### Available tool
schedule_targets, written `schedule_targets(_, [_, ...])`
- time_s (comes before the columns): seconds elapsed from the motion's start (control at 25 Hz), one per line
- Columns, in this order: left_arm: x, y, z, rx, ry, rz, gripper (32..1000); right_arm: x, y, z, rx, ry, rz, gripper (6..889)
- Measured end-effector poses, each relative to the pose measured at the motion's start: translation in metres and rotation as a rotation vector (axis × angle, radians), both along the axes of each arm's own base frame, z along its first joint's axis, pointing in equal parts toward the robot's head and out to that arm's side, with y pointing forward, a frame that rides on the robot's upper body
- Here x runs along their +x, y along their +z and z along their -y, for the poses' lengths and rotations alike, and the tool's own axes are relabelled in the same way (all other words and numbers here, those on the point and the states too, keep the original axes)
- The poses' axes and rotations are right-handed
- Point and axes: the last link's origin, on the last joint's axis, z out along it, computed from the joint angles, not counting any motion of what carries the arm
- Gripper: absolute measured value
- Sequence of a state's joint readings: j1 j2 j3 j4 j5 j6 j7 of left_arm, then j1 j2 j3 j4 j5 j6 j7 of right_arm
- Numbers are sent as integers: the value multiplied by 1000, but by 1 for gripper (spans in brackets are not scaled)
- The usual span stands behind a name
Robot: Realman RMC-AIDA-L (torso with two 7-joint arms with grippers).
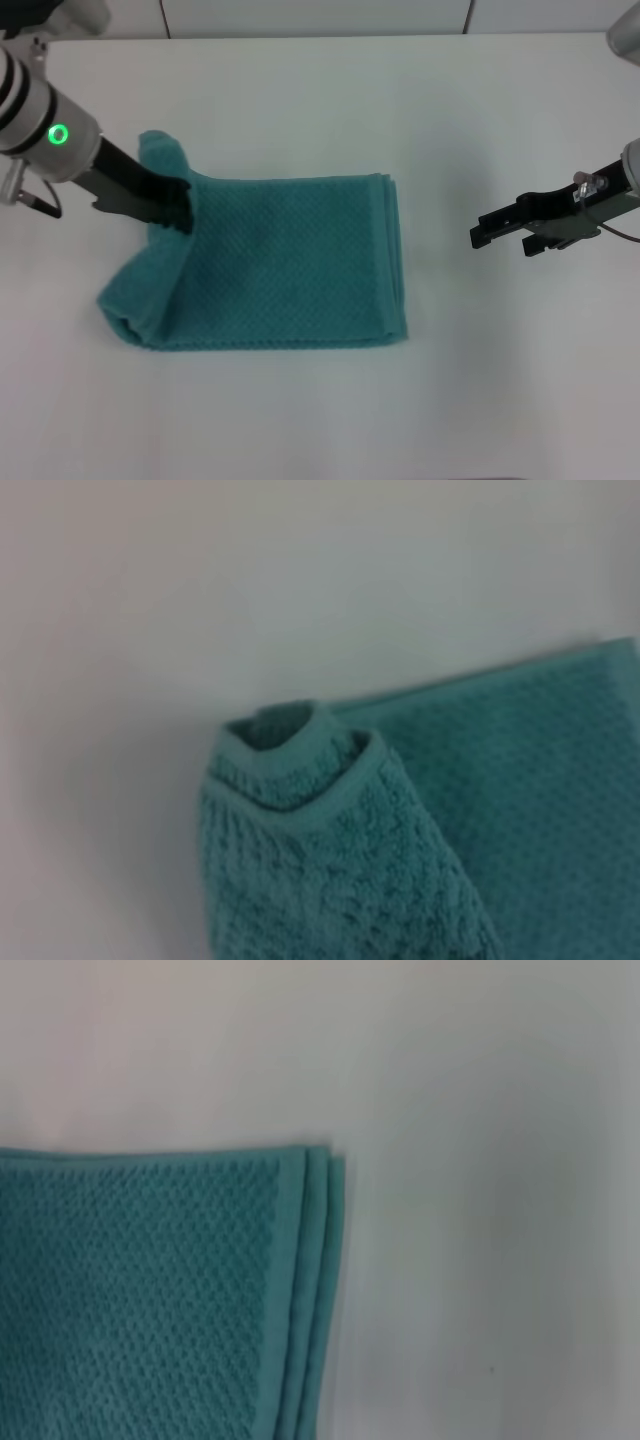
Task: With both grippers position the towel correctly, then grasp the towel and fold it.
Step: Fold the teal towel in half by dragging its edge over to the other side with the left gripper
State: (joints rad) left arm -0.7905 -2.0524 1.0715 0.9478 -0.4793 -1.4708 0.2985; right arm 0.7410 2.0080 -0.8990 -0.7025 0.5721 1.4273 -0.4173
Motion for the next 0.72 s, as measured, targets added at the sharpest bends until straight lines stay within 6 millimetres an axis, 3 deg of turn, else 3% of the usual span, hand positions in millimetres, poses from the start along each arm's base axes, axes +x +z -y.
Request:
schedule_targets(0.44, [60, -37, -6, -74, -121, 81, 87, 0, 4, -3, 8, 5, 7, 881])
schedule_targets(0.72, [74, -62, -7, -108, -138, 112, 86, 0, 4, -3, 9, 12, 9, 881])
